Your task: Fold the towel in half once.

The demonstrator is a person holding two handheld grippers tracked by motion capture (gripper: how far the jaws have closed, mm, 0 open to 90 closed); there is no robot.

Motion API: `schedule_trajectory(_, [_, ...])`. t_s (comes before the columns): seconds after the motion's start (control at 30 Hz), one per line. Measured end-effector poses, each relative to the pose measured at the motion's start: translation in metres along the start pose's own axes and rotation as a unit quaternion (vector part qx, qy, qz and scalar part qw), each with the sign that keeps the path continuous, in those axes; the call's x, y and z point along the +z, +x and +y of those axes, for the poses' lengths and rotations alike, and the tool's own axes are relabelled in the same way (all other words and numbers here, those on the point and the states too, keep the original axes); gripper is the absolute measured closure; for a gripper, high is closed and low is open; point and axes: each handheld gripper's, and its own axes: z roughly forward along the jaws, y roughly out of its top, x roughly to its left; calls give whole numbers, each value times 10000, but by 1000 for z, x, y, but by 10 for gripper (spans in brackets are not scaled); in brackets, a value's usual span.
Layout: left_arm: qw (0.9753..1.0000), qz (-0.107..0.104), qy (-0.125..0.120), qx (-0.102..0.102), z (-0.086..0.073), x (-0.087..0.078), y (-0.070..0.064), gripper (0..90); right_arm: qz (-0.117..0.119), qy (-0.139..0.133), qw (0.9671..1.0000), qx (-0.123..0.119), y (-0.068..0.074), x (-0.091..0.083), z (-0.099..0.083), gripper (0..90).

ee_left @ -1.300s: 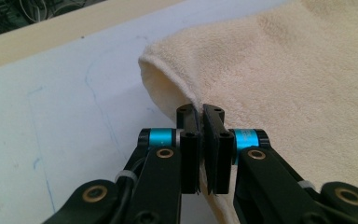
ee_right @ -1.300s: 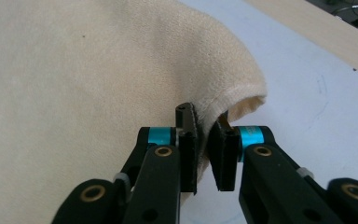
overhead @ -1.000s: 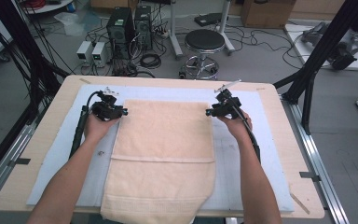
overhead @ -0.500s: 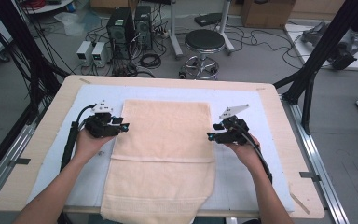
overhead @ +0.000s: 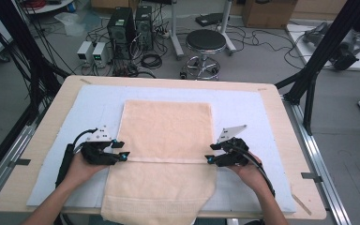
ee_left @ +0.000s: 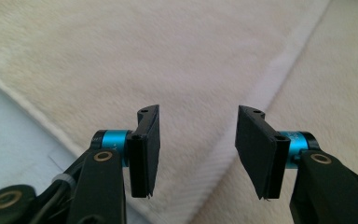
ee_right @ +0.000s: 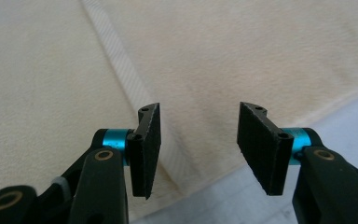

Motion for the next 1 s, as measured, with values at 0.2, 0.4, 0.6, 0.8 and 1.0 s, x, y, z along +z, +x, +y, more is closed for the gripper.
schedule_trajectory(0.2, [9993,-107,309,156,-9,9,-2,582,20,343,9993,-176,4,15,-4,605])
schedule_trajectory(0.4, [9992,106,286,258,-9,10,0,757,-68,314,9992,-256,2,16,-2,778])
schedule_trajectory(0.6, [9994,176,210,233,-6,7,1,860,138,114,9998,-70,-3,10,-1,832])
schedule_trajectory(0.8, [9991,238,-157,304,3,-14,-10,864,238,-182,9995,-46,6,-13,2,835])
schedule_trajectory(1.0, [9983,97,-246,528,-3,-41,-37,865,404,-332,9982,-280,36,-39,-1,835])
